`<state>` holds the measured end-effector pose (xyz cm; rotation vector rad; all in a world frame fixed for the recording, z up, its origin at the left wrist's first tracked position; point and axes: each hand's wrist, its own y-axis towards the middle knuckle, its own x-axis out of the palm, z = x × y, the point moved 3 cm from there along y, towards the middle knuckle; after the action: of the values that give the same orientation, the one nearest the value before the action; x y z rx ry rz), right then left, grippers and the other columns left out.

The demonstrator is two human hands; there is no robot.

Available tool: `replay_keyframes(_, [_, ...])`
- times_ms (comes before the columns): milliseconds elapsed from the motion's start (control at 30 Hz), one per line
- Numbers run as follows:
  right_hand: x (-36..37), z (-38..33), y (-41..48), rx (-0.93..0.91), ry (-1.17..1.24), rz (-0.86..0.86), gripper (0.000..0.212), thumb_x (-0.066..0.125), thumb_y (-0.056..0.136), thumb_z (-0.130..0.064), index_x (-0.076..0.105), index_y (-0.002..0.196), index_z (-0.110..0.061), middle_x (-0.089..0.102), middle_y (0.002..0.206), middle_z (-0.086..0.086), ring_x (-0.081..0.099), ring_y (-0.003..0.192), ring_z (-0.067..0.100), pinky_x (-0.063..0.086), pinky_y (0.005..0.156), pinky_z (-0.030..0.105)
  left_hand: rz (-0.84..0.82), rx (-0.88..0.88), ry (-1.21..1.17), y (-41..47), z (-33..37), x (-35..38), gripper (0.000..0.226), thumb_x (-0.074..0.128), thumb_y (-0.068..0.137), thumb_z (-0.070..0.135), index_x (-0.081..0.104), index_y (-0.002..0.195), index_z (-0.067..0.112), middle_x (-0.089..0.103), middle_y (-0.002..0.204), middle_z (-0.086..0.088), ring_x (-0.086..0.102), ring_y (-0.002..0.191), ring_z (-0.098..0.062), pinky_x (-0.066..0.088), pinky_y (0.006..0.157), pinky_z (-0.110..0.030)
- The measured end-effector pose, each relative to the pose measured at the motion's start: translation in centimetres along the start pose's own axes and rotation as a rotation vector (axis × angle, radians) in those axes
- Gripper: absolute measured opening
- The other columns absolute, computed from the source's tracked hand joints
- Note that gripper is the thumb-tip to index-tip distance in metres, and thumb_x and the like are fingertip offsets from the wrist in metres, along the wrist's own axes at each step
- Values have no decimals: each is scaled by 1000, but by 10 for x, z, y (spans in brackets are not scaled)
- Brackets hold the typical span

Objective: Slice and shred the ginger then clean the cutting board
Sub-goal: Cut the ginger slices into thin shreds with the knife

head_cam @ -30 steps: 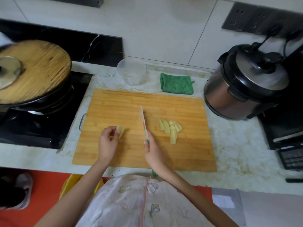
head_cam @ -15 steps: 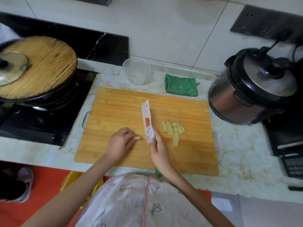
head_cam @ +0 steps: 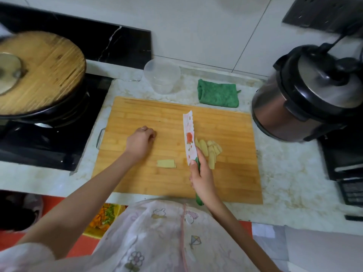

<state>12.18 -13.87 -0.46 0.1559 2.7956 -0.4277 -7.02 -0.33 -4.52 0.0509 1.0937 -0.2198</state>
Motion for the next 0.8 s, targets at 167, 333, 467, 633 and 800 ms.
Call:
replay_keyframes(167, [-1, 1, 6, -5, -13, -20, 46, 37, 102, -22, 26, 140, -46, 51, 85, -25, 40, 46, 3, 34, 46, 21, -19, -39, 146, -4, -14, -15, 13, 56, 86, 15, 64, 95, 11, 59, 97, -9, 58, 94, -30, 40, 61, -31])
replay_keyframes(333, [1, 5, 14, -12, -40, -22, 45, 37, 102, -26, 27, 142, -44, 55, 94, -11, 40, 57, 0, 35, 52, 22, 3, -282, 121, -21, -44, -27, 18, 58, 82, 13, 64, 98, 10, 56, 102, -11, 54, 99, -30, 43, 70, -34])
replay_keyframes(467, [-2, 8, 13, -22, -30, -3, 46, 37, 102, -25, 29, 146, -34, 57, 70, -21, 36, 51, 17, 34, 48, 35, -17, -24, 4, -32, -20, -18, 39, 71, 81, 31, 63, 115, 13, 55, 120, -10, 50, 114, -32, 44, 90, -40])
replay_keyframes(633, [-9, 11, 12, -37, 4, 49, 44, 36, 103, -19, 32, 142, -38, 55, 62, -22, 36, 49, 15, 33, 46, 33, -377, 176, 119, -48, 28, 18, 65, 74, 78, 40, 50, 134, 19, 48, 132, -2, 45, 122, -22, 46, 89, -36])
replay_keyframes(800, [-17, 12, 13, -2, 43, 77, 44, 35, 103, -19, 33, 144, -33, 52, 57, -17, 35, 47, 13, 32, 44, 33, -322, 225, 133, -48, 34, 20, 44, 66, 81, 33, 57, 123, 22, 55, 122, 1, 52, 114, -19, 46, 78, -33])
